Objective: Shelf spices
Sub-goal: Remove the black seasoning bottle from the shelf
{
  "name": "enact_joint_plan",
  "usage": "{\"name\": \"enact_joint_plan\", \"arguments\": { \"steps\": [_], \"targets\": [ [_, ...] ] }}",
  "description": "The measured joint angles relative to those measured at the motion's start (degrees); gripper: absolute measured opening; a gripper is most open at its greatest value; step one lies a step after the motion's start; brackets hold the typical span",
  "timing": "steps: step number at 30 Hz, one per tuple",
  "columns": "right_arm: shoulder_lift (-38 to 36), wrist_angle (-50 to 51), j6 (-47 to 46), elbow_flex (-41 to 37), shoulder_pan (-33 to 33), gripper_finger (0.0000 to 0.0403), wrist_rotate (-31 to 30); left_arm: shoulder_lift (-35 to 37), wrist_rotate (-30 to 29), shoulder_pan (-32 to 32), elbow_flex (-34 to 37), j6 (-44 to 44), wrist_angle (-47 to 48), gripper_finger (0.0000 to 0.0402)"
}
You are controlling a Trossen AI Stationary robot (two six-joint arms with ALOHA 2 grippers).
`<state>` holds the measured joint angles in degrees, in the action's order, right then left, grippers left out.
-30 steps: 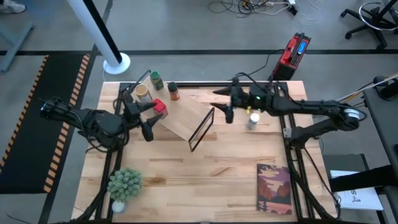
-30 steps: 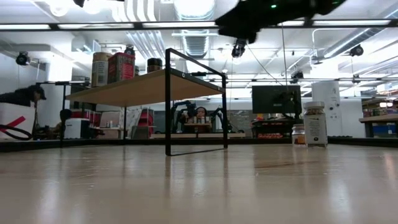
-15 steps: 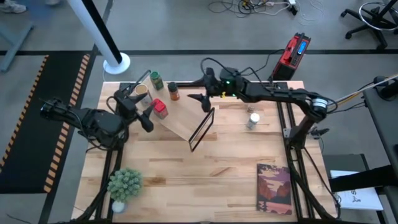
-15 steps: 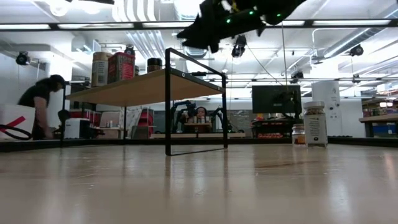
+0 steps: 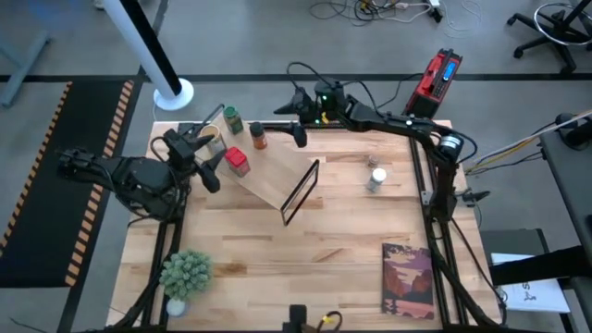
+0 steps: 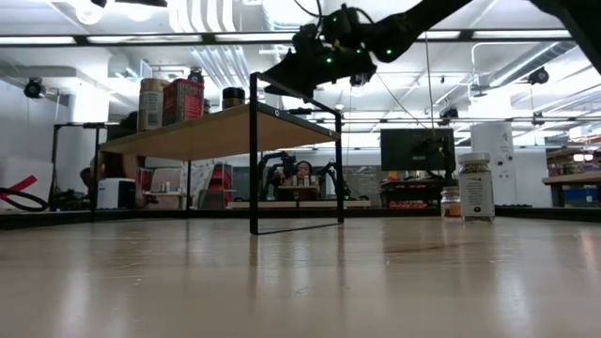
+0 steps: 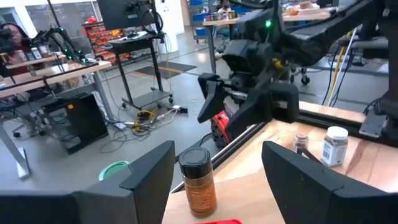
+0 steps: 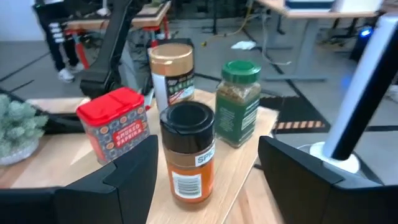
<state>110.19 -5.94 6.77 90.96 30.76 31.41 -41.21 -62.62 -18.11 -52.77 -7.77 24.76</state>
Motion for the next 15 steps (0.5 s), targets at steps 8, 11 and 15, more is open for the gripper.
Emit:
{"name": "enact_joint_plan", "arguments": {
  "steps": [8, 11, 15],
  "targets": [
    [5.39, 6.21, 3.38, 8.54, 0.15, 0.0257, 0.65, -0.34, -0.01, 0.00, 0.00, -1.64, 3.61, 0.0231],
    [7.19, 7.73, 3.75, 11.27, 0.34, 0.0258, 0.79, -0.51, -0.36, 0.02, 0.00, -2.16, 4.39, 0.0231],
    [9.27, 7.86, 3.78, 14.41, 0.26, 0.0257, 3.60, -0.55, -0.41, 0.02, 0.00, -2.14, 5.71, 0.0231]
  ]
}}
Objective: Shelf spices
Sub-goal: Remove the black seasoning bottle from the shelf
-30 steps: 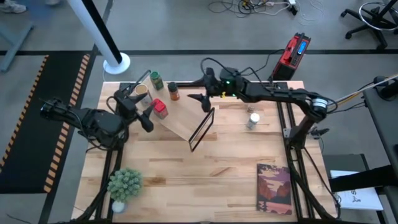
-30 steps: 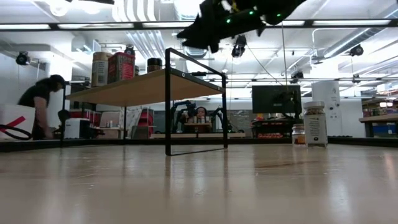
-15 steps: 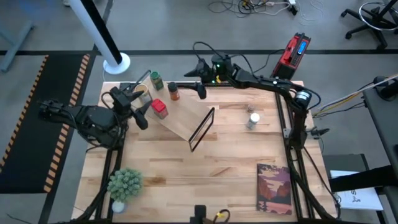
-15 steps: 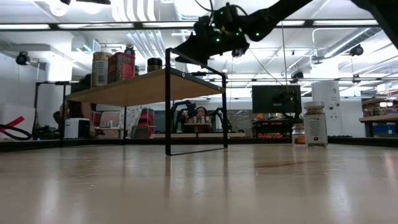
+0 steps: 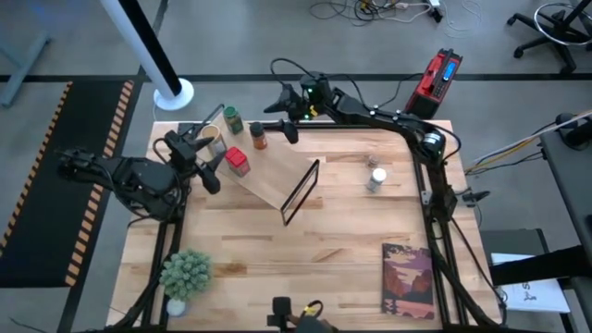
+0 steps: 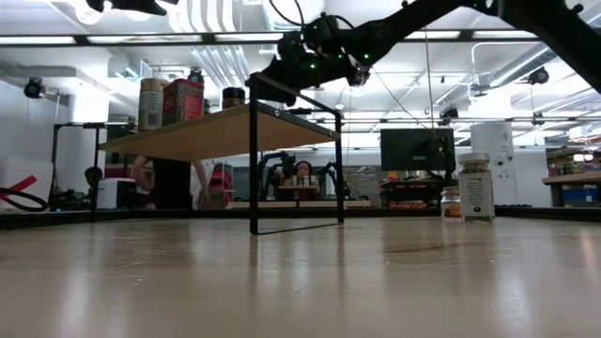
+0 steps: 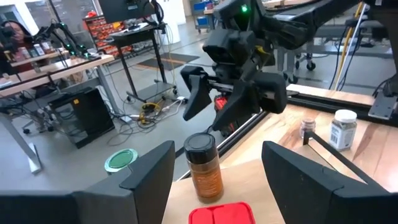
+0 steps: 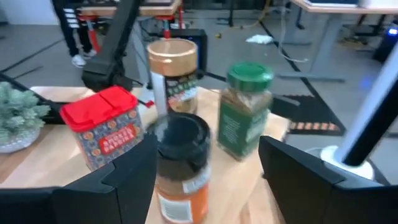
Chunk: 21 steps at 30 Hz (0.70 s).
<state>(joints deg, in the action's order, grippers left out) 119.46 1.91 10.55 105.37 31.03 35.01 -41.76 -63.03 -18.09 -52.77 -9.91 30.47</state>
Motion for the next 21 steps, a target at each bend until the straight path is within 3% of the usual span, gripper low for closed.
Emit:
{"name": "enact_joint_plan", "arguments": {
  "steps": [10, 14, 21],
  "targets": [
    [5.36, 4.36, 1.65, 8.74, -0.05, 0.0266, 4.55, 0.11, -0.01, 0.00, 0.00, -1.89, 4.12, 0.0231],
    [5.96, 5.43, 2.61, 10.14, -0.32, 0.0271, 7.50, 0.09, -0.01, 0.00, 0.00, -1.76, 4.14, 0.0231],
    [5.96, 5.43, 5.54, 10.22, -0.63, 0.0285, 7.56, 0.12, -0.03, 0.00, 0.00, -1.01, 4.41, 0.0231]
  ]
}}
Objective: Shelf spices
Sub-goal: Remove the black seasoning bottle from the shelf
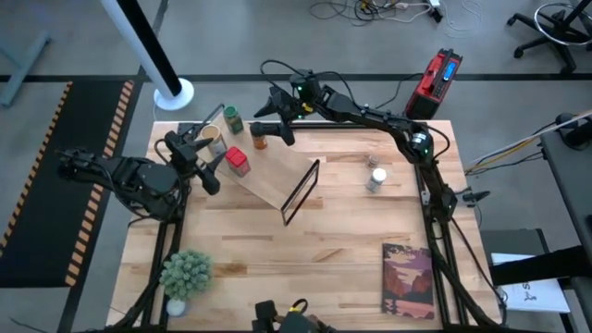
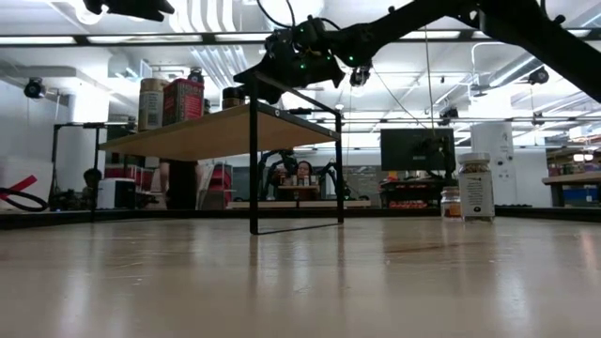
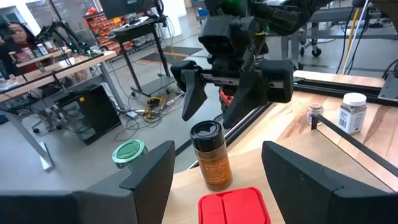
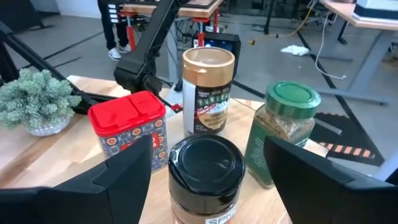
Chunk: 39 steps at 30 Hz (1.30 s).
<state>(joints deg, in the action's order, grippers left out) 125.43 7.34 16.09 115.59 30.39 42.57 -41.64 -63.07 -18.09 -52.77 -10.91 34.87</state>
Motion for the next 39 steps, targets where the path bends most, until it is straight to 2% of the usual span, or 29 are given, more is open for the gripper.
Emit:
{"name": "enact_joint_plan", "arguments": {
  "steps": [17, 26, 39],
  "targets": [
    [0.05, -0.20, -0.98, -0.08, -1.39, 0.0288, -1.01, -0.86, 0.02, 0.00, 0.00, -0.02, -0.22, 0.0231],
    [3.22, -0.58, -1.11, -0.27, -2.27, 0.0290, -2.44, -1.88, 0.20, -0.02, 0.00, -0.85, -0.29, 0.0231],
    [3.58, -1.07, 0.45, -0.03, -3.51, 0.0289, -2.05, -2.53, 1.11, -0.02, 0.00, -3.20, -0.20, 0.0231]
  ]
}}
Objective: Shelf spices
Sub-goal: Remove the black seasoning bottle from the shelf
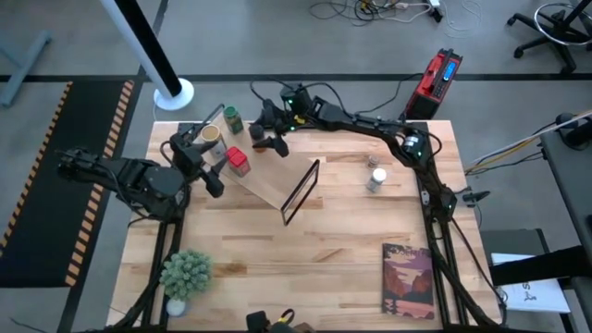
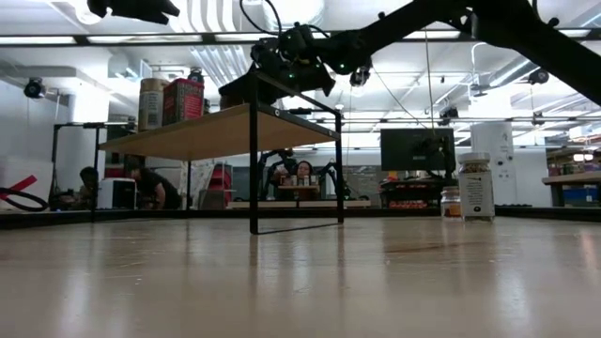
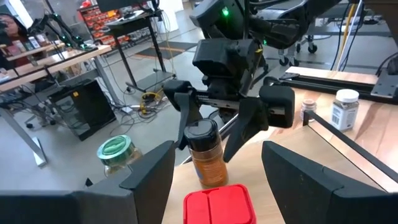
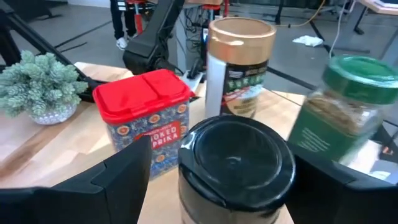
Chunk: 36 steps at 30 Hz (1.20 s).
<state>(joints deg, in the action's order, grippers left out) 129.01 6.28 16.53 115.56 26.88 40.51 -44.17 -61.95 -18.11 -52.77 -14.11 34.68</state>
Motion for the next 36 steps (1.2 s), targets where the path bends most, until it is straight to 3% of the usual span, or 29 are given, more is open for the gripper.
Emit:
{"name": "enact_joint_plan", "arguments": {
  "steps": [7, 15, 23, 36],
  "targets": [
    [0.70, -1.17, 0.05, 0.14, -0.12, 0.0261, -1.88, -1.72, 1.16, 0.00, 0.00, -1.00, 0.04, 0.0231],
    [0.88, -0.82, -0.34, 0.18, -0.14, 0.0181, -2.60, -2.46, 1.20, 0.00, 0.00, -1.06, 0.07, 0.0231],
    [0.78, 4.11, -1.19, 3.07, 0.57, 0.0179, -2.84, -2.37, 1.18, 0.00, 0.00, -0.96, 0.07, 0.0231],
    [-0.21, 24.74, 7.80, 14.39, 1.93, 0.0181, -2.62, -2.29, 1.03, 0.00, 0.00, -0.28, 0.25, 0.0231]
  ]
}}
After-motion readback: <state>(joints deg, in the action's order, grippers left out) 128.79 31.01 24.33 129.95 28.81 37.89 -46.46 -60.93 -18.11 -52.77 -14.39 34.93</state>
